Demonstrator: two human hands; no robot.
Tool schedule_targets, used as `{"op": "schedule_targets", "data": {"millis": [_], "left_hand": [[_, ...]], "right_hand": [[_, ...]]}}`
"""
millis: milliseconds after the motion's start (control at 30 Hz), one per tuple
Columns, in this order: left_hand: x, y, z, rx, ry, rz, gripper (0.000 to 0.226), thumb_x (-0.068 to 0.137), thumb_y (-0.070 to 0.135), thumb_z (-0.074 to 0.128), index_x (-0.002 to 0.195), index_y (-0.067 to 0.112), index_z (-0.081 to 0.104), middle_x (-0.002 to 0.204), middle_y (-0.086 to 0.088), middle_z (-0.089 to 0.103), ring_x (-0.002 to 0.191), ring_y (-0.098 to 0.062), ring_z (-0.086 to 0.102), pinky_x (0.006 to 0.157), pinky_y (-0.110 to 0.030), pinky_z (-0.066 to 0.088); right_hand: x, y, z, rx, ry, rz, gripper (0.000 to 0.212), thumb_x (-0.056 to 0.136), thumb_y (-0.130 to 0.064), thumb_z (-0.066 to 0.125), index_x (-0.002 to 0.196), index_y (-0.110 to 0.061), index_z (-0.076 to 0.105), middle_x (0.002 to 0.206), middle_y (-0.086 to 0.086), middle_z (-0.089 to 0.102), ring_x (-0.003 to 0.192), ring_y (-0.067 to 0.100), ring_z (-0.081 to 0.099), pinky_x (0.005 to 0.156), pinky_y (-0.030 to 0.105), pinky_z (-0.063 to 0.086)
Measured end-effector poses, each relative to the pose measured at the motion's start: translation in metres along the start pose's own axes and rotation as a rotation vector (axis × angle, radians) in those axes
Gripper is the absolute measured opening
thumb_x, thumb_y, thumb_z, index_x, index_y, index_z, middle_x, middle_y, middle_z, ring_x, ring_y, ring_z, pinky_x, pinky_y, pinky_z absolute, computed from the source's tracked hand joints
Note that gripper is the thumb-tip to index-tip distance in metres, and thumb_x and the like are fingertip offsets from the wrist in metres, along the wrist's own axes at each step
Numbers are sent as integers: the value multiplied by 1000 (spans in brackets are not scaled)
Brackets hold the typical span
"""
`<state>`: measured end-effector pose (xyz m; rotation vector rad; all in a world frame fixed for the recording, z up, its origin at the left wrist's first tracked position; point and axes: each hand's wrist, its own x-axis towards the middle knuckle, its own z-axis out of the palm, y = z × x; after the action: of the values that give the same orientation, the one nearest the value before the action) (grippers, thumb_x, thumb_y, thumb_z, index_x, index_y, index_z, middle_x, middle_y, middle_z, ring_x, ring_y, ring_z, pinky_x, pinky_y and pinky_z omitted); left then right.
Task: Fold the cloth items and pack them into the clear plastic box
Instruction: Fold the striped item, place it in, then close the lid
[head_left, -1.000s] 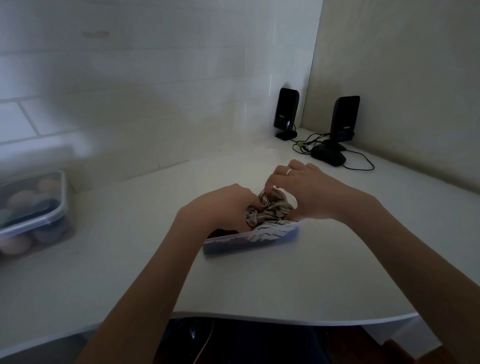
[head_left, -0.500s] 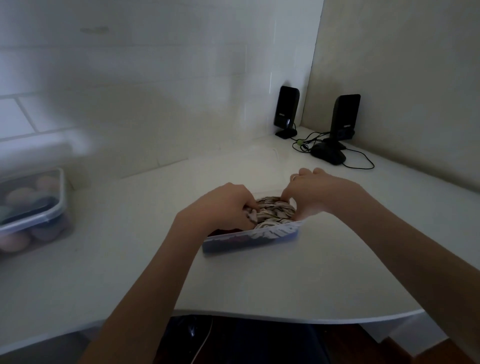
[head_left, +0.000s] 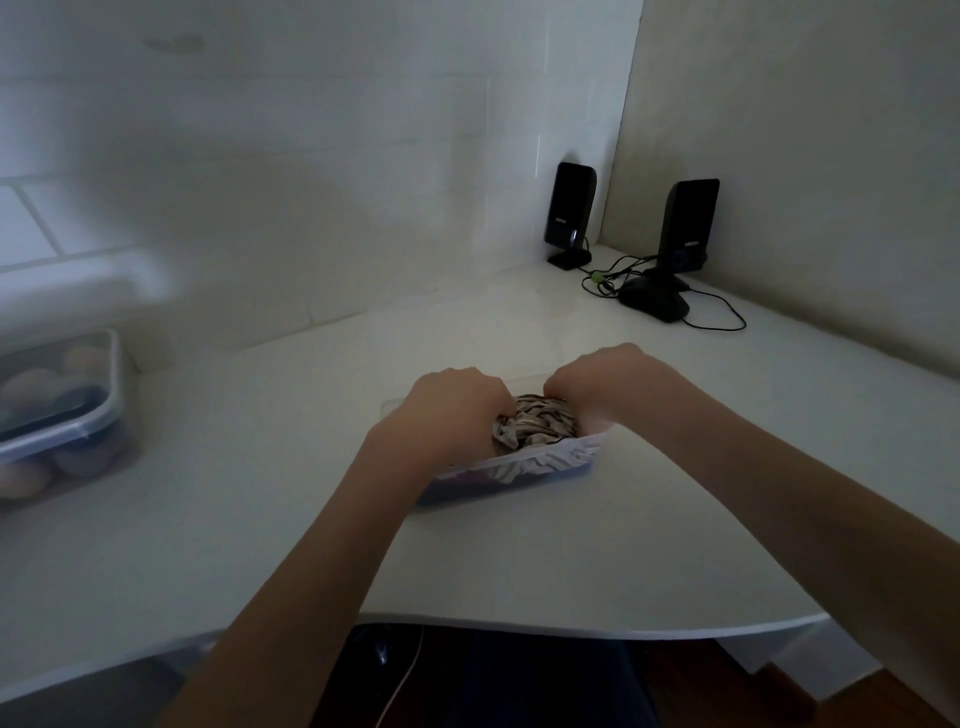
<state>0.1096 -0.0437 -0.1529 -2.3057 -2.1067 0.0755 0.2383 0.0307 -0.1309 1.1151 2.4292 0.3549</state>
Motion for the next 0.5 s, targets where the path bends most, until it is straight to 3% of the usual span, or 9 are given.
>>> {"op": "schedule_targets", "data": {"millis": [100, 200, 267, 367, 433, 500], "left_hand": [[-9, -5, -10, -118, -134, 28, 38, 91, 34, 49, 127, 23, 56, 126, -5, 60, 113, -25, 54, 92, -32, 42], [-15, -14, -18, -335, -176, 12, 27, 95, 33, 47, 114, 21, 63, 121, -8, 64, 98, -20, 56, 85, -30, 41], [-16, -16, -19, -428, -116, -14, 20, 96, 27, 47, 99, 21, 66, 111, -11, 69, 87, -19, 58, 80, -31, 43], [-16, -13, -16, -476, 17, -38, 19, 86, 17, 64, 102, 15, 73, 110, -3, 71, 99, -16, 63, 90, -28, 48], [-15, -9, -15, -466, 88, -39, 16, 77, 16, 73, 93, 13, 76, 104, -5, 73, 96, -17, 64, 89, -34, 51], [-14, -7, -15, -439, 95, -45, 17, 73, 16, 77, 89, 12, 76, 101, -5, 73, 93, -19, 65, 86, -36, 53]], "right_hand": [[1, 6, 1, 111, -74, -21, 39, 87, -25, 55, 126, -24, 53, 120, 2, 60, 106, 23, 58, 77, 30, 40], [-7, 17, 1, 300, -96, -60, 48, 85, -31, 60, 131, -27, 49, 134, 0, 52, 119, 23, 51, 89, 33, 42], [-14, 25, 1, 406, -44, -73, 49, 80, -32, 66, 127, -31, 52, 124, -6, 51, 113, 20, 50, 86, 32, 42], [-19, 33, -2, 493, 157, -108, 39, 73, -36, 75, 110, -36, 60, 83, -19, 43, 78, 6, 47, 69, 28, 39], [-20, 33, -5, 548, 277, -181, 38, 72, -37, 77, 107, -36, 60, 82, -18, 45, 76, 5, 46, 63, 23, 37], [-21, 30, -8, 582, 257, -283, 42, 73, -31, 77, 112, -31, 61, 92, -15, 53, 86, 6, 51, 67, 18, 40]]}}
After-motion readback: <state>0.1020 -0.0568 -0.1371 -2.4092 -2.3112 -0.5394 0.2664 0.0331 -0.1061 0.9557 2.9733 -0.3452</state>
